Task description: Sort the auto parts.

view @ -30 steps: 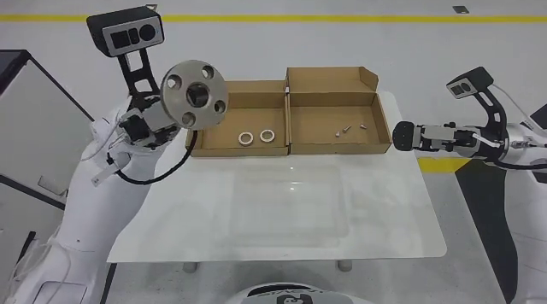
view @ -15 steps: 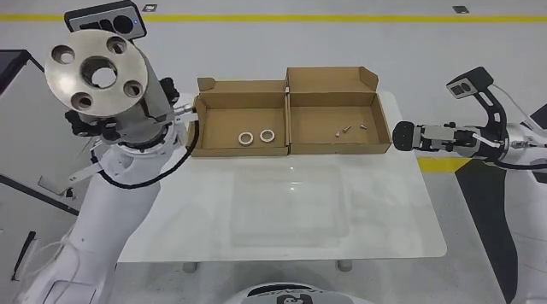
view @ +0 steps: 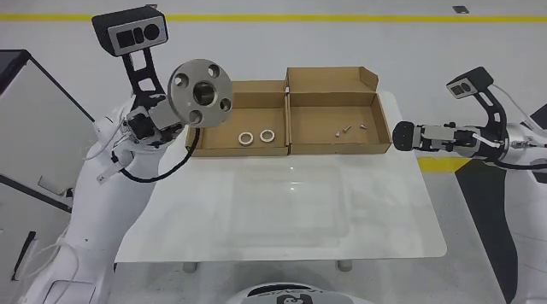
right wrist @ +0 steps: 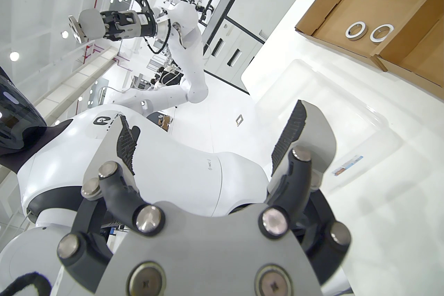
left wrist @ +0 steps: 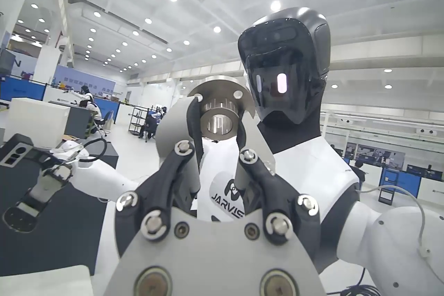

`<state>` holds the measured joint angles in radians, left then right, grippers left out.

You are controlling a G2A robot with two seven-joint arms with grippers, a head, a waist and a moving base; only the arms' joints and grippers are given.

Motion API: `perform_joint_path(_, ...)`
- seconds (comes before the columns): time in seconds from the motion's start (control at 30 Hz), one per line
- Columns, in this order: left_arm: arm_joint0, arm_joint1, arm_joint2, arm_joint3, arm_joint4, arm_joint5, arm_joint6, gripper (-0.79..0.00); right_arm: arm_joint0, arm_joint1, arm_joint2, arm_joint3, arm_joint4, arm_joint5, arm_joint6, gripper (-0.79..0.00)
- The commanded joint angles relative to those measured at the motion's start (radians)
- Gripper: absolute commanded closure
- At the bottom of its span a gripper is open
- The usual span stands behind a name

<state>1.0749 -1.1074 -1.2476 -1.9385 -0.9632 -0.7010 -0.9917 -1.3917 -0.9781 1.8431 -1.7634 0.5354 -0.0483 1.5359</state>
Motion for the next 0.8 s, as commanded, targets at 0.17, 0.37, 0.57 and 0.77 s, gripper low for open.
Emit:
perform_joint_path(0.17,0.017,-0.017,0.026,-0.024,-0.156,-0.031,0.014,0.000,0.000,0.000,0.000,0.000,0.000,0.000,0.000,-0.785)
perform_joint_path(0.37,0.015,-0.024,0.024,-0.020,-0.189,-0.033,0.005,0.000,0.000,0.000,0.000,0.000,0.000,0.000,0.000,-0.785)
perform_joint_path(0.57,0.015,-0.024,0.024,-0.020,-0.189,-0.033,0.005,0.000,0.000,0.000,0.000,0.000,0.000,0.000,0.000,-0.785)
perform_joint_path(0.77,0.016,-0.024,0.022,-0.019,-0.182,-0.027,0.008,0.000,0.000,0.000,0.000,0.000,0.000,0.000,0.000,-0.785)
